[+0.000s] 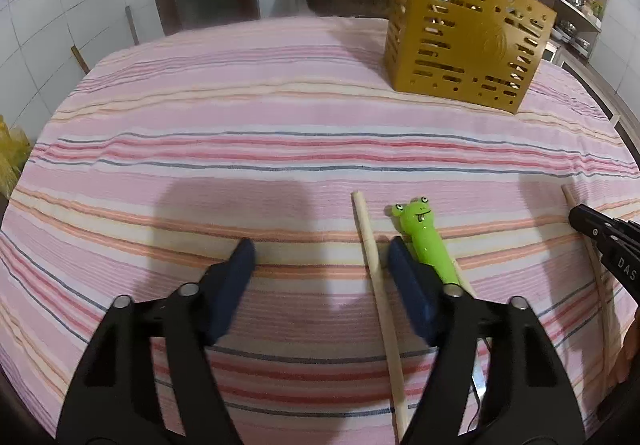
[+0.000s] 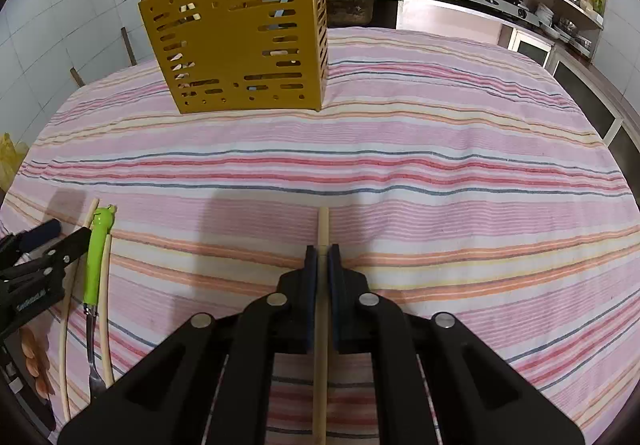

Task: Organize utensils
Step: 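Grasp a wooden chopstick with the right tool while the left tool grasps another chopstick, then lift both chopsticks and carry them above the yellow holder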

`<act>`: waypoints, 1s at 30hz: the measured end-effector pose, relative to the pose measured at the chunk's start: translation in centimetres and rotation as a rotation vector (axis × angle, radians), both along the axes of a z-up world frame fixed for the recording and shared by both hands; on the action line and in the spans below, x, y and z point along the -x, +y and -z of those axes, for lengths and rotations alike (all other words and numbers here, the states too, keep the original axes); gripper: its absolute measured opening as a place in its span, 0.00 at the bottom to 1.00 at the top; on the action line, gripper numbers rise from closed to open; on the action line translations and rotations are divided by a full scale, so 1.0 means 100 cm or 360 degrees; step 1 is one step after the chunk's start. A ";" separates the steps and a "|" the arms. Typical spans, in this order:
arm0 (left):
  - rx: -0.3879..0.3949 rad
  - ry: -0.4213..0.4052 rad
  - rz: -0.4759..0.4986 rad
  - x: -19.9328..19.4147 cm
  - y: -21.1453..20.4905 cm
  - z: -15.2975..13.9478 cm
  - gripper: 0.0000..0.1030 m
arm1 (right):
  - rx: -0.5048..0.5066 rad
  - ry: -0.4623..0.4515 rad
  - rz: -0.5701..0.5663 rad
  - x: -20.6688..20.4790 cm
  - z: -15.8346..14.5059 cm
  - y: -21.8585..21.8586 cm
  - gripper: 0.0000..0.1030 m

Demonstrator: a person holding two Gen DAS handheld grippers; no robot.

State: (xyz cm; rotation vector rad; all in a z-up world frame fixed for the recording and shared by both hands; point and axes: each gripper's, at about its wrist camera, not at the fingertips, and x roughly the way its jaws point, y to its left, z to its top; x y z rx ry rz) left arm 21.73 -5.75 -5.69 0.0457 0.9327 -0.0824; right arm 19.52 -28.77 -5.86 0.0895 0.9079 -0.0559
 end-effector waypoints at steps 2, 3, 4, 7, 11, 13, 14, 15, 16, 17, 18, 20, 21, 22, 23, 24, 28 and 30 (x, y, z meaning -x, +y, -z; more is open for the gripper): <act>0.0011 0.0003 0.0012 -0.001 -0.002 0.000 0.57 | 0.0004 -0.0001 0.0003 0.003 0.000 0.000 0.06; 0.0015 0.0005 0.0022 -0.001 -0.003 -0.001 0.52 | 0.0005 -0.0001 0.0003 0.003 0.000 0.000 0.06; 0.0010 0.0007 0.0032 -0.001 -0.006 -0.001 0.46 | 0.0006 0.0000 0.0002 0.003 0.000 0.000 0.06; 0.0014 0.0027 0.0075 -0.002 -0.012 -0.002 0.26 | 0.0017 0.0010 0.0001 0.002 -0.001 0.001 0.06; 0.0026 0.0059 0.0099 -0.006 -0.016 -0.004 0.11 | 0.0049 0.0008 0.0005 -0.001 -0.002 0.004 0.06; 0.0044 0.0070 0.0101 -0.008 -0.016 -0.003 0.07 | 0.0054 0.0003 0.0009 -0.001 -0.002 0.004 0.06; 0.0050 0.0069 0.0099 -0.008 -0.016 -0.004 0.07 | 0.0048 -0.0003 0.0013 -0.001 -0.002 0.004 0.06; 0.0054 0.0066 0.0098 -0.008 -0.016 -0.004 0.07 | 0.0034 -0.0013 0.0013 0.000 -0.003 0.004 0.06; 0.0055 0.0061 0.0100 -0.007 -0.016 -0.005 0.07 | 0.0022 -0.0020 0.0013 0.000 -0.004 0.004 0.06; 0.0053 0.0052 0.0102 -0.006 -0.016 -0.005 0.07 | 0.0004 -0.0035 0.0018 0.002 -0.005 0.004 0.06; 0.0054 0.0042 0.0104 -0.005 -0.015 -0.007 0.07 | -0.0008 -0.0046 0.0019 0.003 -0.007 0.003 0.06; 0.0064 0.0013 0.0107 -0.003 -0.014 -0.010 0.07 | -0.0024 -0.0080 0.0027 0.005 -0.011 0.003 0.06; 0.0073 -0.0011 0.0111 -0.001 -0.013 -0.014 0.07 | -0.0028 -0.0099 0.0028 0.007 -0.013 0.003 0.06; 0.0075 -0.0036 0.0113 0.001 -0.012 -0.018 0.07 | -0.0035 -0.0121 0.0030 0.008 -0.016 0.003 0.06; 0.0073 -0.0056 0.0114 0.002 -0.011 -0.021 0.07 | -0.0047 -0.0145 0.0030 0.010 -0.020 0.003 0.06; 0.0066 -0.0091 0.0110 0.005 -0.009 -0.027 0.07 | -0.0059 -0.0173 0.0031 0.011 -0.024 0.004 0.06; 0.0075 -0.0169 0.0096 0.012 -0.006 -0.041 0.07 | -0.0069 -0.0277 0.0028 0.018 -0.040 0.007 0.06; 0.0065 -0.0220 0.0093 0.016 -0.003 -0.049 0.07 | -0.0069 -0.0347 0.0023 0.024 -0.051 0.010 0.06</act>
